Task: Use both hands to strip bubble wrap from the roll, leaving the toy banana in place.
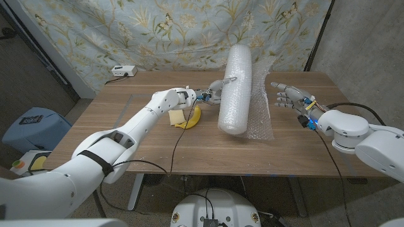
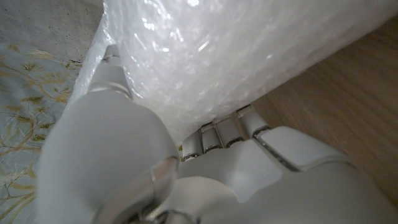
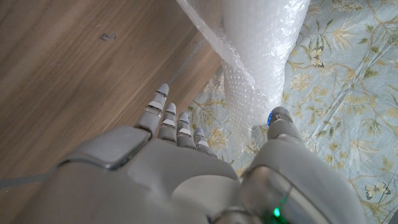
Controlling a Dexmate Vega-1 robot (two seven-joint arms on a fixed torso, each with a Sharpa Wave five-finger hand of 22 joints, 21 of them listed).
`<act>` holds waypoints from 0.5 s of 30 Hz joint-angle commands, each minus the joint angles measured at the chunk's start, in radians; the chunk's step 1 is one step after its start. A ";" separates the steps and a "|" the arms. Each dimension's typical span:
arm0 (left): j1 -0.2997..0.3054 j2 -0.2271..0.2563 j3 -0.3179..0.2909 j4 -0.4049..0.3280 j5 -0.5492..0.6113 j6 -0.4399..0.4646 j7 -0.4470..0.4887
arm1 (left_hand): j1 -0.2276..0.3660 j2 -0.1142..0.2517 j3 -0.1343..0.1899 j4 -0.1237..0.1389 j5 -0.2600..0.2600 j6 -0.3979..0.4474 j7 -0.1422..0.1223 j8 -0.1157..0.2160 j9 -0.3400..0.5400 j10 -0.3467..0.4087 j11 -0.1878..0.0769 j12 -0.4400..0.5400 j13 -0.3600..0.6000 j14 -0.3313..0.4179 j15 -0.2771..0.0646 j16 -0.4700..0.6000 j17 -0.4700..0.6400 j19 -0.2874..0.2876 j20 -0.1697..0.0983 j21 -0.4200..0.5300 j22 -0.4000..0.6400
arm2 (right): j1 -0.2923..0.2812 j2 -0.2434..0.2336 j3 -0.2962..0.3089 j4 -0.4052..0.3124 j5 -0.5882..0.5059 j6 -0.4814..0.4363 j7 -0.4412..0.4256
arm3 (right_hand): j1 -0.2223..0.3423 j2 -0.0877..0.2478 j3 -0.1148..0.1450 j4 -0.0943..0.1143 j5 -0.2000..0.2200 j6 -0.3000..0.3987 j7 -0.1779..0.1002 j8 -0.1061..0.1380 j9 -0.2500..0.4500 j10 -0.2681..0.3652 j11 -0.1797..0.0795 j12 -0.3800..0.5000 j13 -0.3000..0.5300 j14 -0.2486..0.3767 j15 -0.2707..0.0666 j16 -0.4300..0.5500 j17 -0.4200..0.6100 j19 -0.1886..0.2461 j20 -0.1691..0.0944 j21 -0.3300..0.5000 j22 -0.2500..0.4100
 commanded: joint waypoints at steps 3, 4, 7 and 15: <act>0.027 0.008 -0.003 -0.068 0.000 0.024 0.083 | 0.199 0.189 0.009 0.003 0.008 0.010 0.003 0.006 0.029 0.050 -0.039 -0.004 0.004 0.030 -0.023 0.002 0.008 -0.006 0.002 0.008 0.002 | 0.027 -0.012 -0.012 -0.030 -0.015 -0.040 0.008 | 0.020 -0.002 -0.005 0.012 0.001 -0.014 0.093 0.008 0.008 -0.014 0.003 0.028 0.026 -0.001 0.003 0.004 0.010 0.005 0.013 0.004 0.006; 0.027 0.008 -0.003 -0.072 -0.001 0.027 0.090 | 0.200 0.188 0.009 0.002 0.009 0.010 0.002 0.006 0.029 0.051 -0.040 -0.004 0.004 0.030 -0.022 0.002 0.008 -0.005 0.001 0.009 0.002 | 0.029 -0.012 -0.014 -0.030 -0.015 -0.042 0.009 | 0.026 0.000 -0.011 0.016 0.001 -0.014 0.093 0.010 0.009 -0.021 0.003 0.046 0.047 -0.002 0.003 0.005 0.015 0.006 0.014 0.004 0.006; 0.029 0.007 0.000 -0.088 0.000 0.037 0.121 | 0.200 0.187 0.009 0.003 0.010 0.011 0.003 0.006 0.031 0.050 -0.040 -0.005 0.004 0.030 -0.020 0.003 0.009 -0.005 0.003 0.011 0.001 | 0.037 -0.010 -0.024 -0.036 -0.018 -0.053 -0.003 | 0.035 0.005 -0.017 0.016 0.000 -0.013 0.093 0.012 0.009 -0.019 0.003 0.070 0.071 0.018 0.002 0.014 0.024 0.021 0.012 0.010 0.008; 0.036 0.006 0.013 -0.115 0.008 0.042 0.157 | 0.203 0.185 0.007 0.003 0.013 0.013 0.003 0.007 0.033 0.057 -0.038 -0.006 0.003 0.032 -0.017 0.009 0.012 -0.004 0.006 0.016 0.001 | 0.043 -0.009 -0.035 -0.053 -0.033 -0.066 -0.024 | 0.055 0.012 -0.025 0.014 0.002 0.008 0.093 0.016 0.010 0.000 0.002 0.119 0.115 0.062 0.002 0.030 0.048 0.050 0.012 0.018 0.011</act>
